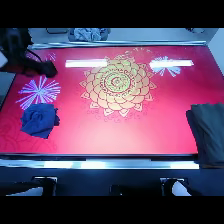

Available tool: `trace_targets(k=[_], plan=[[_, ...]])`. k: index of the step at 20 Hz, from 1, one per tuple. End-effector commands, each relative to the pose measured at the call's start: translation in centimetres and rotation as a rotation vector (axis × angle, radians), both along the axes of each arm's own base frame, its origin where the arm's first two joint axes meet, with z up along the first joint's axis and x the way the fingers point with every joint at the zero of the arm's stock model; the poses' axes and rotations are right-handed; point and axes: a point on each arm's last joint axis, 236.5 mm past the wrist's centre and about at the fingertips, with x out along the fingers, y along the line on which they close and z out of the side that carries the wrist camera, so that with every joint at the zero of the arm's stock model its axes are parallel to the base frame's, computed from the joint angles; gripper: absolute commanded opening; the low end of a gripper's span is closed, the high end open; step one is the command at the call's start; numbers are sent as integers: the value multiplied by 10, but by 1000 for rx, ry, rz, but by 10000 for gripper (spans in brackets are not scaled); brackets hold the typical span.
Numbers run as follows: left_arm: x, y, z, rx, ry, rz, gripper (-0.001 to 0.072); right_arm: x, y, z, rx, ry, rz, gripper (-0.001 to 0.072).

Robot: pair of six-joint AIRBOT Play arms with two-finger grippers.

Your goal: Fold the shirts.

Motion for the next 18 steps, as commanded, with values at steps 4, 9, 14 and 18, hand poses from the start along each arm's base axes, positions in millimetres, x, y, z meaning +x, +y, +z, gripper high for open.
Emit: trace_targets(k=[4,9,14,18], plan=[[-95,-11,-143,-23,432,2,651,-56,145,-171,105,714,383,573],[-101,-9,-148,-31,383,7,652,-51,140,-177,104,699,333,573],[-101,-9,-150,-30,387,8,652,-50,140,-177,103,695,332,573],[-101,-9,-150,-30,387,8,652,-50,140,-177,103,695,332,573]])
